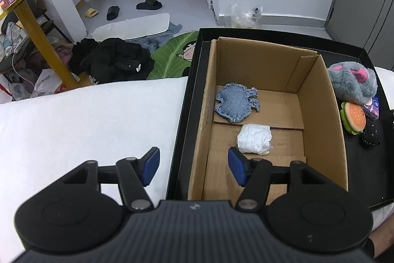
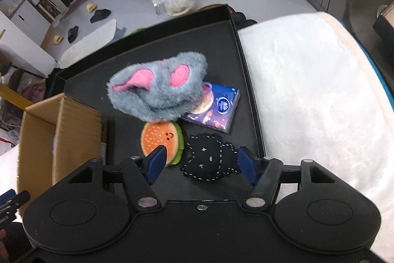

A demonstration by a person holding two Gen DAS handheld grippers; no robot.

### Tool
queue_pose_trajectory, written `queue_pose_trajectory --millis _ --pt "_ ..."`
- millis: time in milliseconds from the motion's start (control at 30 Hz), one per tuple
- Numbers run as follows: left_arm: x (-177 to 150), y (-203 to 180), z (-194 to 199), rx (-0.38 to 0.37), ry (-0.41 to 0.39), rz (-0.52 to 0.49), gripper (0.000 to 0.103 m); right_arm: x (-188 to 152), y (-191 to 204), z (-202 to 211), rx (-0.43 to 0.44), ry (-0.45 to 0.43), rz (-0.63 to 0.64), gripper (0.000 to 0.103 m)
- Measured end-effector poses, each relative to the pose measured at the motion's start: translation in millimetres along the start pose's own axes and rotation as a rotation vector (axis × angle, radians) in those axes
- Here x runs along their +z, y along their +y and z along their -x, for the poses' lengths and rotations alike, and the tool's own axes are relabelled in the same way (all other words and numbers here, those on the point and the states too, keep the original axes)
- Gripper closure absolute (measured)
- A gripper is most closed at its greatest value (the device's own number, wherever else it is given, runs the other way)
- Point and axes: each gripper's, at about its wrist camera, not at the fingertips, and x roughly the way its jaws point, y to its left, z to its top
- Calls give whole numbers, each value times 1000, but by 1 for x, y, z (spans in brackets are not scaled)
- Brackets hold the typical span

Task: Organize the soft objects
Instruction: 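Move the right tool back over the remaining plush toys, then close the right tool on the black star-stitched plush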

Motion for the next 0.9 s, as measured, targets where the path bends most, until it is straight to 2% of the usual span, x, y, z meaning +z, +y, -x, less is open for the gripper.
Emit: queue_pose_trajectory --millis 233,567,600,667,700,767,900 --pt "3 -1 -2 -14 0 15 43 -1 -1 -22 -47 43 15 40" --pt "4 -6 1 -31 -9 10 43 -7 12 -39 -123 45 85 41" --pt "4 -6 1 -31 -9 8 43 -7 13 -39 -129 39 93 42" --pt "4 -7 2 -33 -9 4 43 -8 14 -37 -151 25 108 57" --pt "4 -7 2 -31 -11 0 43 -9 15 -36 -154 22 118 60" --pt "3 -8 3 -27 -12 -5 43 -10 14 -34 -133 28 113 71" --pt "3 -9 4 -22 -15 -10 43 -12 16 -27 -122 16 133 75"
